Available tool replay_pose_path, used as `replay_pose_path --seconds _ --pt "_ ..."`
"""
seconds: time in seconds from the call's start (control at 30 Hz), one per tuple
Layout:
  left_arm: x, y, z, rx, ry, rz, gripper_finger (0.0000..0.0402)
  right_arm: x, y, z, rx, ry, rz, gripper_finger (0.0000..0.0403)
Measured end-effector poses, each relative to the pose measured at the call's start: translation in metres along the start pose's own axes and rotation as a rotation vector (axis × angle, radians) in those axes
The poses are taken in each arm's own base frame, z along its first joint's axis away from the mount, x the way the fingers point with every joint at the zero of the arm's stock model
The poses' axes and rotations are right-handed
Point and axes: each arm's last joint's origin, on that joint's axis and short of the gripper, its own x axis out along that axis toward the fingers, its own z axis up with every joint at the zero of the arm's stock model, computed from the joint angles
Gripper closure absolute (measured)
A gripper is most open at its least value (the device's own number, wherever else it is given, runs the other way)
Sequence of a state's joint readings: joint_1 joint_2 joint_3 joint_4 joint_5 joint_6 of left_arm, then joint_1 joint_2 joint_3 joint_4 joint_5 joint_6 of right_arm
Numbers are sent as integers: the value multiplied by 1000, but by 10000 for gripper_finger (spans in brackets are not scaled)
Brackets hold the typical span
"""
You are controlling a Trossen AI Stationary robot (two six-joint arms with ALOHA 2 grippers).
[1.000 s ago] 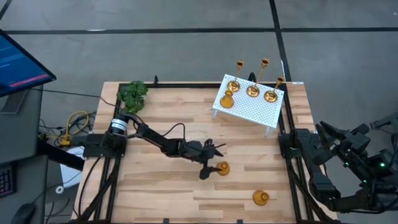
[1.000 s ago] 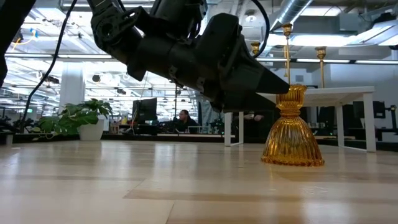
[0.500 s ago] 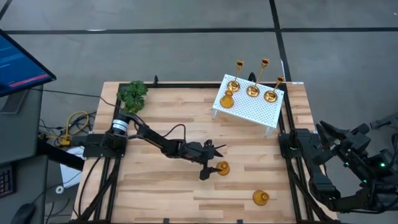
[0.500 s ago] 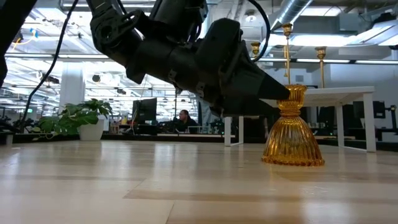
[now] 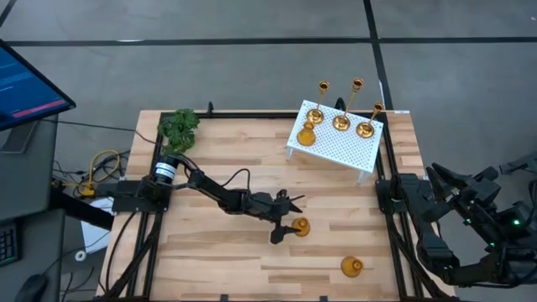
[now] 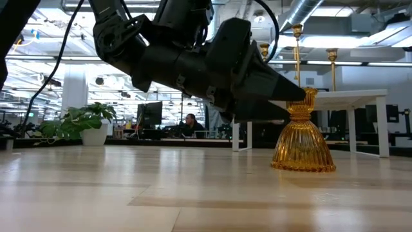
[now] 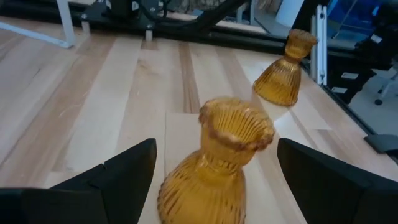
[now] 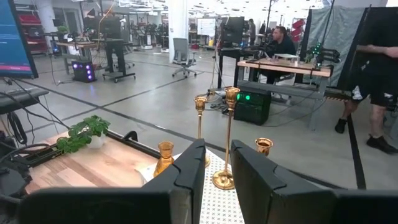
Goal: Pick & Place candle stick holders
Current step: Put the top yellow candle holder on the shelf aligned with the other yellow candle holder
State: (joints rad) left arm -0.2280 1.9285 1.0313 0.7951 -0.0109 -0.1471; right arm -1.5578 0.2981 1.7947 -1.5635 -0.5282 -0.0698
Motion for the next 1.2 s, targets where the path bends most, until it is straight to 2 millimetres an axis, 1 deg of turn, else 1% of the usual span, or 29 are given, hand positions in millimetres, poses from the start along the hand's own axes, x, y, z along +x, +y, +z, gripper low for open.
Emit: replay_pose_path --seconds 0.87,0.97,1.13,1.2 --pt "0 0 1 11 -16 12 66 1 -1 0 -5 4 -2 334" --pt "0 -3 1 11 -15 5 66 1 -1 0 -5 4 -2 334" --pt "3 -3 -7 3 7 -6 66 1 -1 0 -6 4 -2 334" --pt "4 -3 -7 1 5 -6 66 1 -1 0 -6 4 -2 334"
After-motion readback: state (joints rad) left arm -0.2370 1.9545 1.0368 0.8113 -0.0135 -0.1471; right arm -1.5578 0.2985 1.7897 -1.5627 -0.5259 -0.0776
